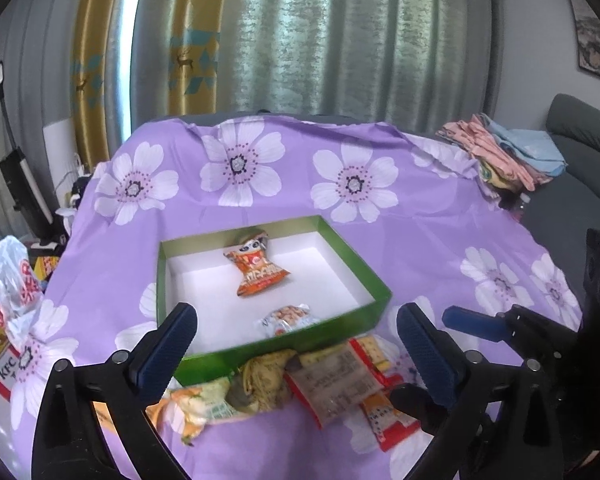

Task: Organize snacks
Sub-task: 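Grasp the red wafer packet with the right gripper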

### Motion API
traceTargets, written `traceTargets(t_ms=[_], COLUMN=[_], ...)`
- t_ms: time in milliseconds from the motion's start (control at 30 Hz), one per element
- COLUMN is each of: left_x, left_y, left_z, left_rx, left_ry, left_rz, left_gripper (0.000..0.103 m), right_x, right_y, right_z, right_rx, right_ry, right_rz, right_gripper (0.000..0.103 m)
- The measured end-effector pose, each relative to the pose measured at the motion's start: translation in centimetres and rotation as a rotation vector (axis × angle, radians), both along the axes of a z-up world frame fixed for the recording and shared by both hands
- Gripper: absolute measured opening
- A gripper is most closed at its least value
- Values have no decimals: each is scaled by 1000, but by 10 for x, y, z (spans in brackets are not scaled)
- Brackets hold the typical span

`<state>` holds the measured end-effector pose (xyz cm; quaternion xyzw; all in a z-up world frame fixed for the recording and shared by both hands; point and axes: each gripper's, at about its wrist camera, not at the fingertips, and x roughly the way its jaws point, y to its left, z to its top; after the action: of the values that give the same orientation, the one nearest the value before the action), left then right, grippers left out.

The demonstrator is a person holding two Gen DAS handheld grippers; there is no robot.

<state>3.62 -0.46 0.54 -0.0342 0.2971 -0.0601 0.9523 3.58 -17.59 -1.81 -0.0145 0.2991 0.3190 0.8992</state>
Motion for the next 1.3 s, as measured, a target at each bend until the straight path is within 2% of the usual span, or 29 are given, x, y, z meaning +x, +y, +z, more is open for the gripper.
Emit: traceTargets(t_ms=[433,800,933,1000,1100,1200,1300], left_x=[-24,-28,-30,-29,-26,-19,-10], left_y=[-17,-11,-17,-22,-29,-33,-38], left_z=[-10,-57,-85,-94,-104,-109,-114], left_rx=[-7,-146,-240,-259,-263,-321,-330], left_ry=[50,233,333,364,386,410,423], left_rz=[-28,-72,-139,-155,-159,-201,-211], left_gripper=[100,100,100,100,100,100,100], right_x=[-31,-46,-47,-46,-43,-39,-36], right_y=[-26,-47,-51,-51,-51,-50,-47], right_z=[-8,-32,-47,-57,-69,-80,-86], right_rx=[-20,-55,-75,-91,-102,-106,-111], right_ry=[42,102,139,158,185,211,217], right_rz=[-55,-69,-69,-63,-63,-60,-39], right_gripper=[88,92,92,92,91,90,86])
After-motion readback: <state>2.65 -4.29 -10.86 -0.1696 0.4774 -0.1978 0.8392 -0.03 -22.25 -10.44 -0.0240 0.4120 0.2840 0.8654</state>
